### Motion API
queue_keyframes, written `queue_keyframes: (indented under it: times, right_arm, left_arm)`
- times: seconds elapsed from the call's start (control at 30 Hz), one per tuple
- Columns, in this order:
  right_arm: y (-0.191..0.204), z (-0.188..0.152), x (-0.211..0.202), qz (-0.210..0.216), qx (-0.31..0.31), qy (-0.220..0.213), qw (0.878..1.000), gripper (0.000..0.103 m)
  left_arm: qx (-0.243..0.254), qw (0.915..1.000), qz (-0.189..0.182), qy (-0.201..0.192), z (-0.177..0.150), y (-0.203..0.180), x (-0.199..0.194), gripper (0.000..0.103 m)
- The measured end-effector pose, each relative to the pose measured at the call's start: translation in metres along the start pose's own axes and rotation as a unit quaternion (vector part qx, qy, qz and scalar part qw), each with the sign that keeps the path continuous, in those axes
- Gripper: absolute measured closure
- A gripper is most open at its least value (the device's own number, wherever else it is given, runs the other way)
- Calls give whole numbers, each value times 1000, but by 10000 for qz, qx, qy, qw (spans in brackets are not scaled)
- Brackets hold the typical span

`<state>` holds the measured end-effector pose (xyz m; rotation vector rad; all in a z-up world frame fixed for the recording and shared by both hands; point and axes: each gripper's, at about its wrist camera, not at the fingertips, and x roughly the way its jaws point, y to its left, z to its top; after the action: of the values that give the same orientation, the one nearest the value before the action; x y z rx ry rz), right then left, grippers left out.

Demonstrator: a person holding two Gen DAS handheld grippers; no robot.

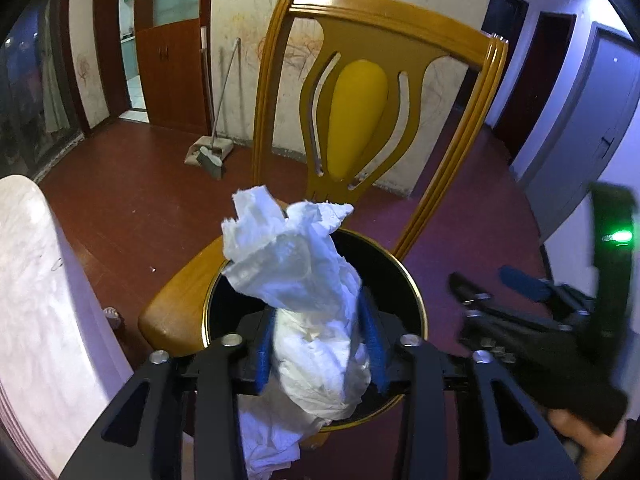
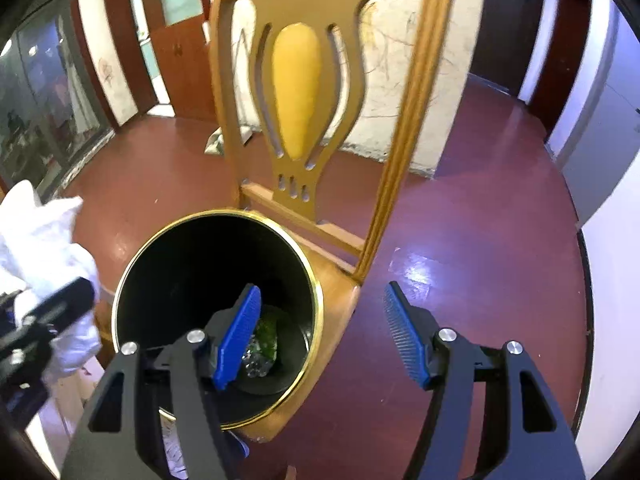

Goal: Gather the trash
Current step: 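Open the right tool over the bin while the left tool releases the tissue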

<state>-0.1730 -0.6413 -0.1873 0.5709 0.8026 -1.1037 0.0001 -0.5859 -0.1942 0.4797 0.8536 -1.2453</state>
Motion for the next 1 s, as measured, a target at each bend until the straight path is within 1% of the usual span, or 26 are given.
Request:
queue_keyframes:
  times: [0.03,0.07,0.1,0.23,0.33,0.43,0.57,0.7,0.8,0.87,1.0]
  right_arm:
    - [-3,0,-1,-26,49,-39,10000,40]
    - [-6,0,-3,-47,89,-66,9999,40]
    - [-10,1,-5,-63,131,-93,9999,40]
    - [-16,3,-13,-97,190,-182,9996,40]
    - [-18,5,-19,-83,234,-265,9993,40]
    - [-17,8,-27,-84,236,-369,9990,40]
    - [-13,11,-37,-30,231,-479,9986,40]
    - [-5,12,-45,26,183,-571,9982,40]
    - [2,12,-55,101,127,-649,9978,34]
    - [8,10,-63,131,106,-738,9971,27]
    - [30,8,-75,372,-26,-846,9957,27]
  left_arm:
    - [4,10000,7,13,1,-2,4,23]
    - [18,10000,-54,11,1,-4,6,14]
    - [54,9999,-118,-26,1,-7,5,9]
    - [240,9994,-186,-143,0,-18,0,8]
    - [178,9994,-211,-193,0,-16,-4,8]
    - [143,9994,-146,-285,-5,-10,-13,8]
    - [5,9990,-44,-435,-5,-3,-27,8]
    - [-173,9981,133,-576,-5,8,-43,6]
    - [-264,9971,254,-663,-10,18,-61,6]
    - [-248,9959,394,-770,-14,23,-74,6]
    - [-284,9927,696,-938,-22,43,-103,6]
